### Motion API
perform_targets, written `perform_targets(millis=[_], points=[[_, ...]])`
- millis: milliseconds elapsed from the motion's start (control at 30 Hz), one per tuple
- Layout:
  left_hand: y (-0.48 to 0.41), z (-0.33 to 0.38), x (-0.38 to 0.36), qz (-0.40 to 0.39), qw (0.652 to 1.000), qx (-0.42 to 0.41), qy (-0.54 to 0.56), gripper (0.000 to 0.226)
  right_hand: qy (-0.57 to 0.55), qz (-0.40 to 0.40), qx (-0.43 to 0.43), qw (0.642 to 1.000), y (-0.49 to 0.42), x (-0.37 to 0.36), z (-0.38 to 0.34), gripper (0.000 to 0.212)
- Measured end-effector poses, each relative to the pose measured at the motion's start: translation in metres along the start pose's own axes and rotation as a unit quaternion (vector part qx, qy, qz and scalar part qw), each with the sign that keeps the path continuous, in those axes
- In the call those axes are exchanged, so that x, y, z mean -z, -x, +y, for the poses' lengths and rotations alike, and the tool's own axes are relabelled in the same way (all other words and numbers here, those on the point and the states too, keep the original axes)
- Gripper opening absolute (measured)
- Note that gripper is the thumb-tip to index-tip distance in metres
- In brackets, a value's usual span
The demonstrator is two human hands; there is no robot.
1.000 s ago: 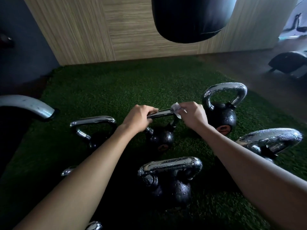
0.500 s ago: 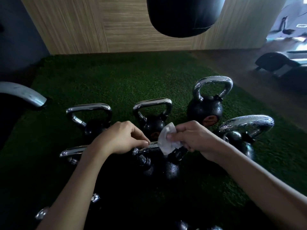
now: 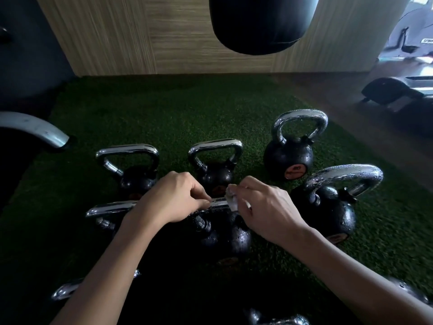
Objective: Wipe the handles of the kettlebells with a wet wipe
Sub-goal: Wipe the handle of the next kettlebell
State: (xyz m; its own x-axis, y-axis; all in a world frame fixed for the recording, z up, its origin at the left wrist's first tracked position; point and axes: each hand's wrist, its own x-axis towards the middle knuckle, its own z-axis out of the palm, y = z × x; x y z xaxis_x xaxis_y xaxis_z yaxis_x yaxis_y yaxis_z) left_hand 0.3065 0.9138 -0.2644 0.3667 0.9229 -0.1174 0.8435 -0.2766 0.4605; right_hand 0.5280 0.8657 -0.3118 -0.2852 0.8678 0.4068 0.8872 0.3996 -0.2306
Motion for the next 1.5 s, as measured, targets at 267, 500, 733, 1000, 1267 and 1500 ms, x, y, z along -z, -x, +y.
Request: perform_targets(millis=[267, 500, 733, 1000, 1267, 1500], points=[[-0.001, 0.005, 0.002, -0.001, 1.0, -0.004, -0.009, 0.007, 0.023, -0.018, 0.05, 0.998, 0.001, 0.0, 0.0, 0.025], [0.009, 0.005, -0.014, 0.079, 0.997, -0.005, -0.022, 0.019, -0.033, 0.046, -0.064, 0.996, 0.017, 0.006, 0.029, 0.025], [-0.01, 0.014, -0.024, 0.032, 0.998, -0.047, -0.024, 0.042, -0.045, 0.07, -0.053, 0.995, 0.017, -0.011, -0.001, 0.018], [-0.001, 0.0, -0.035, 0.041, 0.989, -0.074, -0.122, 0.036, -0.041, 0.14, -0.15, 0.978, 0.034, -0.007, 0.008, 0.015], [0.016, -0.019, -0.037, 0.051, 0.993, -0.053, -0.096, 0.038, -0.012, 0.129, -0.092, 0.987, 0.031, -0.013, 0.002, 0.015], [0.025, -0.036, -0.035, 0.051, 0.997, -0.041, -0.035, 0.04, -0.237, 0.122, -0.228, 0.936, 0.045, -0.026, 0.024, 0.017]])
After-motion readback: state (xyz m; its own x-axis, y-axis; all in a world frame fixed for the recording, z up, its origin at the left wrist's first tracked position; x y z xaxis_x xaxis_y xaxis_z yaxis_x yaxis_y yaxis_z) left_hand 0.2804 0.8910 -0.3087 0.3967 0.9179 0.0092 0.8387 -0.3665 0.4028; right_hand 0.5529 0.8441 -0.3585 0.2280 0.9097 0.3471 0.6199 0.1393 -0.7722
